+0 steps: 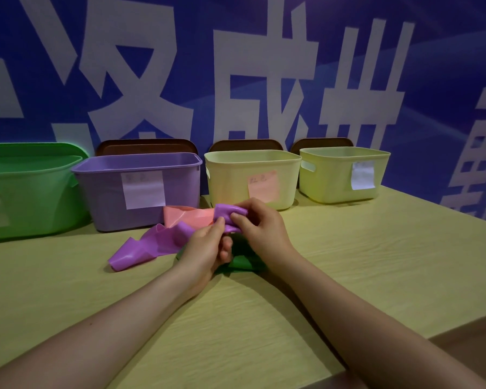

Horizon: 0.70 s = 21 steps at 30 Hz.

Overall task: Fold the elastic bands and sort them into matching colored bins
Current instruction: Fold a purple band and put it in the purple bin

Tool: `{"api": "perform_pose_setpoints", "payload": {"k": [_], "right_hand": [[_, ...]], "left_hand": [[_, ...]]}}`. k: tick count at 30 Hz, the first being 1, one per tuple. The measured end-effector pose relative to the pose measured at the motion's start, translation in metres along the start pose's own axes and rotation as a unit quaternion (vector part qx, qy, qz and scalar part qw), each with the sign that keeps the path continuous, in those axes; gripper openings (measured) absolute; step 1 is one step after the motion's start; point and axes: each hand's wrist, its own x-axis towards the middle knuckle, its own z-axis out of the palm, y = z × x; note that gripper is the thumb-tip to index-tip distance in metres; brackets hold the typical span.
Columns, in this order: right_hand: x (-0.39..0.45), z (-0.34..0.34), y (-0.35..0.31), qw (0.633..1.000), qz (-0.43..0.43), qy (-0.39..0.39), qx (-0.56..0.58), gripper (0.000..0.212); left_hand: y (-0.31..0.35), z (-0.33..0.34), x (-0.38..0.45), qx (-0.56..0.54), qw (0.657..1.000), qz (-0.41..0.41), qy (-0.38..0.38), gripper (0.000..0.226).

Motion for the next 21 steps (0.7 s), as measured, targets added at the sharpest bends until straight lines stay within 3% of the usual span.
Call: {"api": "perform_pose_setpoints", "payload": {"k": [5,11,14,16,18,21], "right_hand": [[0.000,-0.008,0.000,0.997,-0.042,-0.055,-0.027,0.021],[-0.001,-0.014,0.003,0.992,-0.051,-0.108,-0.043,0.034],[-0.001,-0.016,0.004,0.990,-0.034,-0.132,-0.027,0.037],[-0.001,-0.016,0.002,0.988,0.019,-0.143,0.060,0.036],[0.000,-0.013,0.001,0.983,0.054,-0.112,0.133,0.033],[0.002,-0.009,0.001,0.980,0.111,-0.074,0.148,0.049]], "left_hand": [[0.003,-0.001,0.000,-0.093,0.994,-0.058,-0.028,0.032],[0.007,-0.006,0.001,-0.095,0.991,-0.074,-0.055,0.057],[0.004,-0.008,0.004,-0.097,0.992,-0.076,-0.028,0.042],[0.003,-0.009,0.006,-0.119,0.990,-0.080,-0.013,0.029],[0.002,-0.008,0.006,-0.108,0.992,-0.066,-0.004,0.021],[0.001,-0.004,0.006,-0.092,0.995,-0.028,-0.005,0.020]]}}
